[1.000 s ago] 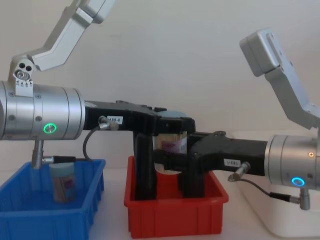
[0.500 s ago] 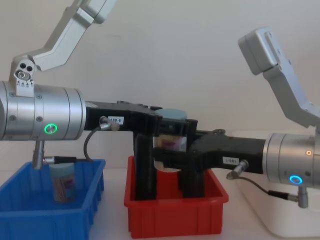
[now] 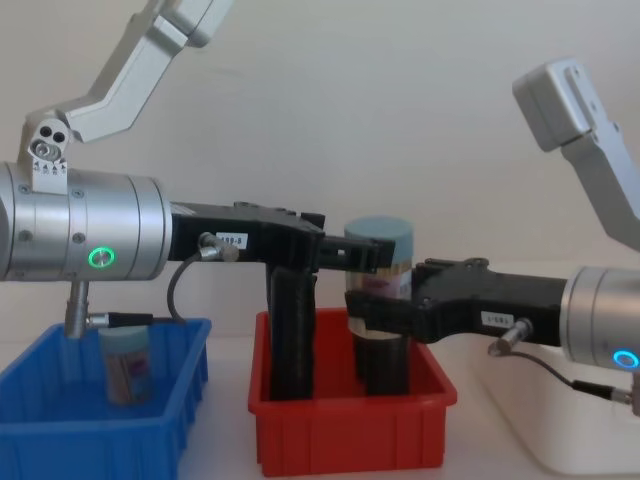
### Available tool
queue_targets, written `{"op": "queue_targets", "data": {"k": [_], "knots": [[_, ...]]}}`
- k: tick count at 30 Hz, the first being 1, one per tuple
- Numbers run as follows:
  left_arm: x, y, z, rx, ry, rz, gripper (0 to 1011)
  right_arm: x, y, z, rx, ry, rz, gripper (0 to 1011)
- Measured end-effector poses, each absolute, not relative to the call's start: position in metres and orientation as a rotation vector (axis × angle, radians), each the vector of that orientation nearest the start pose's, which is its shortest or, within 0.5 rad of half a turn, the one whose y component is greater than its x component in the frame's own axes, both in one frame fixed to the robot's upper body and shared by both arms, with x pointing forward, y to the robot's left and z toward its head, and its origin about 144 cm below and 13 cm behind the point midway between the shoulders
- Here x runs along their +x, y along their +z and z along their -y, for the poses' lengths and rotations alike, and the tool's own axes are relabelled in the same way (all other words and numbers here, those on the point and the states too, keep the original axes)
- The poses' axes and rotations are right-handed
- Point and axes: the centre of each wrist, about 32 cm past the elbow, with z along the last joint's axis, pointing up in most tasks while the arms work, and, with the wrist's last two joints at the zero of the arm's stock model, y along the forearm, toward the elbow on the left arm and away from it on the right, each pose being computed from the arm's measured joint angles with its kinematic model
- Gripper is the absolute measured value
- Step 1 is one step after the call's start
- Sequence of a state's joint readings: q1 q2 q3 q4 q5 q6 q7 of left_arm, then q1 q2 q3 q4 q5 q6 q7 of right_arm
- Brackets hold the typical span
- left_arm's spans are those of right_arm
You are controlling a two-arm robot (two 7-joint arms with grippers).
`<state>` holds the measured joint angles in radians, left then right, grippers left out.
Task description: Pick the cotton swabs from the blue box and place them into the white box.
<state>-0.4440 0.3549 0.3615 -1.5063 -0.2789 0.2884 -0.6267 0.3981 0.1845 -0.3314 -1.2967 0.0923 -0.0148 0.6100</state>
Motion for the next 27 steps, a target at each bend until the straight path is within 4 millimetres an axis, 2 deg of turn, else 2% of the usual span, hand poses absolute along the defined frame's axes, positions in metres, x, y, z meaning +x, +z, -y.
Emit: {"op": "queue_targets", "data": {"k": [27], "knots": [[0.554, 1.263, -0.230, 0.187, 0.670, 0.074, 1004, 0.551, 1.187, 0.264, -0.107, -1.075, 0.131, 646]]}}
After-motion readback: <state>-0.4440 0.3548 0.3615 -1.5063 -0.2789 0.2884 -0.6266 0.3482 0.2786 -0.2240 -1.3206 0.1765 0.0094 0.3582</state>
